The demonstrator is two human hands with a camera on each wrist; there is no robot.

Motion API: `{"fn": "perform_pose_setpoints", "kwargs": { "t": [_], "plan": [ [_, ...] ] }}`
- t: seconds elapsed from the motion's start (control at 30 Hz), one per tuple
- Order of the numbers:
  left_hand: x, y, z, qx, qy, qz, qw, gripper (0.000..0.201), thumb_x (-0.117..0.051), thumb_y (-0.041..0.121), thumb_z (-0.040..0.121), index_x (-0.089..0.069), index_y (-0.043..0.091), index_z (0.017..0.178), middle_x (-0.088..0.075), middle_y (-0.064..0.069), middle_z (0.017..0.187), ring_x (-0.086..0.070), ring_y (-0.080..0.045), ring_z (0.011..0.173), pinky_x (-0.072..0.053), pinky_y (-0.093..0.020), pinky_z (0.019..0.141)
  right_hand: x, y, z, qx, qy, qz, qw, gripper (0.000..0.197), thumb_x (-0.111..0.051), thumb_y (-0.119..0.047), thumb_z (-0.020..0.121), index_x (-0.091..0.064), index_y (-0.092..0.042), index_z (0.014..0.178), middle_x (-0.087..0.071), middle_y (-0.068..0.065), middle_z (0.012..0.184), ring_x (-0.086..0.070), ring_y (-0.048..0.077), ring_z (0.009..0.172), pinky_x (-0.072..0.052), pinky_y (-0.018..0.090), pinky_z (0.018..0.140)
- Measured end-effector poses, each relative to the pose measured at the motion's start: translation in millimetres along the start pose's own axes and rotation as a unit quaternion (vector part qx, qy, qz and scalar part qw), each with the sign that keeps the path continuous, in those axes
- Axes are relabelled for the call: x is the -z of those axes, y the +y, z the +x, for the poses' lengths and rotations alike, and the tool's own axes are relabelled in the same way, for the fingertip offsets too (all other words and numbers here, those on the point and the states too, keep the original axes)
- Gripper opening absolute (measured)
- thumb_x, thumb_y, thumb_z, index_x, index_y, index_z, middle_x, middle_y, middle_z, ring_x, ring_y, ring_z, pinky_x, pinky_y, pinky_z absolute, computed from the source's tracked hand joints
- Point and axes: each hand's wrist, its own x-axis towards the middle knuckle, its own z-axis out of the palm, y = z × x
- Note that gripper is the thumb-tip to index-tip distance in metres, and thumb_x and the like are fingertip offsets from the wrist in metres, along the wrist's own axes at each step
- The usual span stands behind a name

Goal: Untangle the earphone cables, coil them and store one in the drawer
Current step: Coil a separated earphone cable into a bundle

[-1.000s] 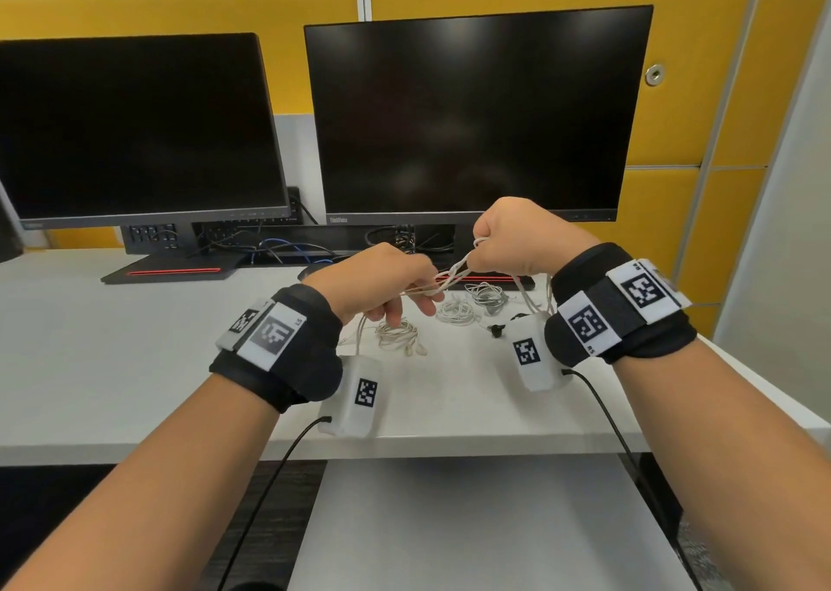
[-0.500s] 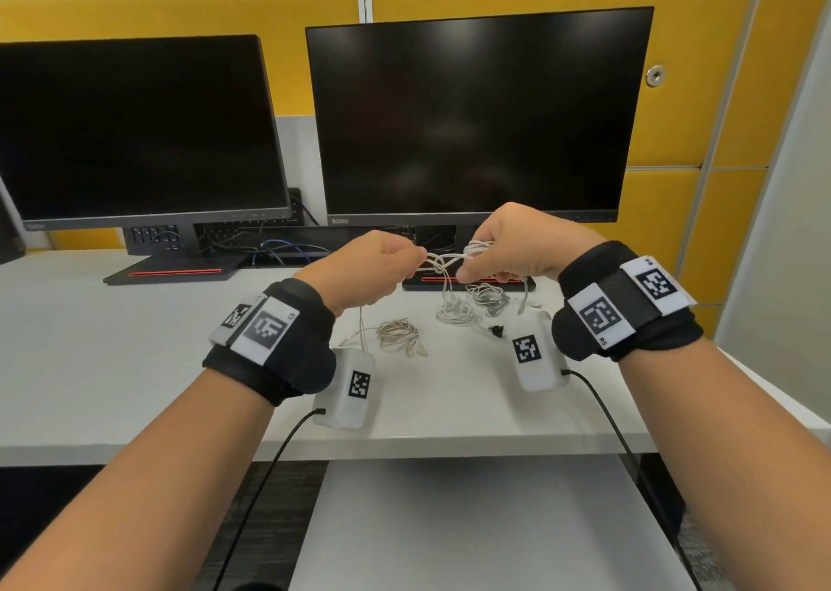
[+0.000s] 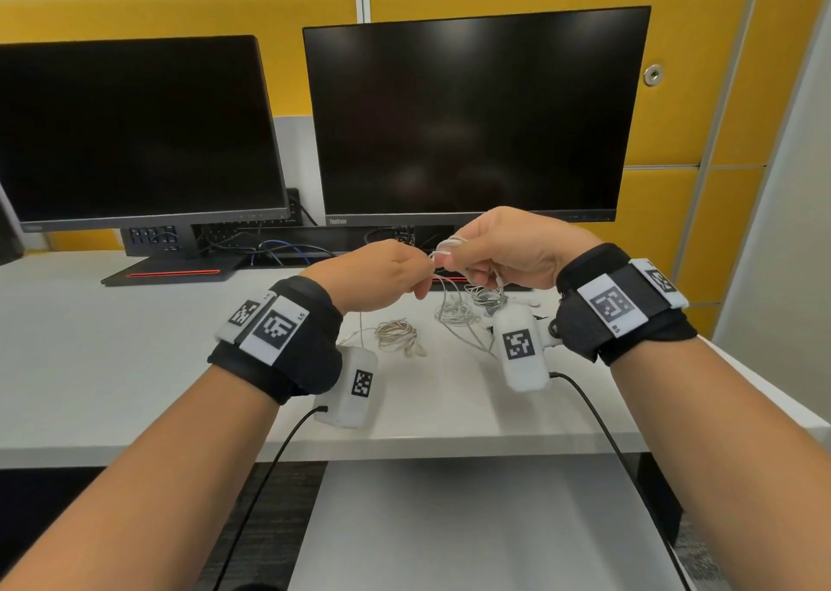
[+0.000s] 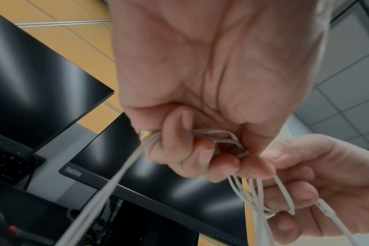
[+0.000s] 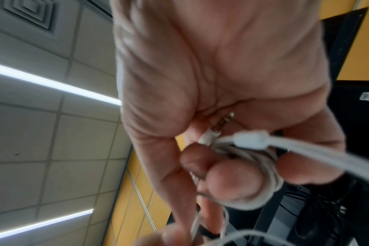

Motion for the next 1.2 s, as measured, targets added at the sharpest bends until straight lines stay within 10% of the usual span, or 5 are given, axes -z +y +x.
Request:
{"fn": "perform_pose_setpoints", "kwargs": {
  "t": [0.13,0.67,0.8,1.07,1.2],
  "plan": [
    [1.7,3.9,-2.6,0.003,-0.013,-0.046,0.999,0.031,-0.033,0.008,0.103,-0.062,0.007,0.094,-0.044,0.01,0.073,-0.04,-0.006,0.066,-0.035,-0.001,0.059,-2.5,-0.5,1.0,0.0,-0.009,-0.031,0.999,0.016,-0.072,-0.018,0.087,-0.075,-0.003,0.082,-0.052,0.005,0.059,-0.046,0.014,0.056,-0.04,0.029,0.057],
    [-4.6,8.0,2.3,0.007,0.05,-0.052,0.997,0.031,-0.049,0.034,0.098,-0.069,0.017,0.082,-0.061,-0.004,0.069,-0.054,-0.012,0.06,-0.045,-0.02,0.056,-2.6,3.2,-5.1,0.07,-0.102,0.188,0.974,0.01,-0.052,-0.007,0.076,-0.057,-0.002,0.069,-0.039,0.001,0.044,-0.044,0.012,0.045,-0.047,0.032,0.065],
    [-4.4,5.4,2.0,-0.01,0.059,-0.02,0.998,0.012,-0.06,0.016,0.092,-0.07,0.024,0.092,-0.063,0.001,0.076,-0.055,-0.014,0.063,-0.042,-0.019,0.053,-0.7,7.6,-2.9,0.075,-0.11,0.207,0.969,0.012,-0.052,-0.011,0.075,-0.057,-0.005,0.066,-0.037,-0.001,0.044,-0.043,0.012,0.045,-0.048,0.027,0.06],
    [-10.9,-4.7,4.1,-0.023,-0.016,0.036,0.999,0.1,-0.079,0.01,0.076,-0.014,0.04,0.146,-0.052,0.01,0.101,-0.056,-0.004,0.069,-0.046,-0.015,0.06,9.8,4.0,-1.6,0.098,-0.016,0.306,0.947,0.038,-0.04,-0.01,0.094,-0.052,-0.012,0.057,-0.032,-0.004,0.044,-0.039,0.01,0.046,-0.05,0.031,0.067],
    [-11.8,-1.9,4.1,-0.024,-0.03,0.033,0.999,0.098,-0.081,0.02,0.077,-0.015,0.039,0.147,-0.047,0.014,0.098,-0.056,-0.006,0.077,-0.042,-0.008,0.057,10.2,-1.2,-2.8,0.086,0.023,0.291,0.953,0.034,-0.042,-0.013,0.095,-0.049,-0.011,0.062,-0.031,-0.004,0.044,-0.038,0.01,0.045,-0.048,0.033,0.069]
  ]
}}
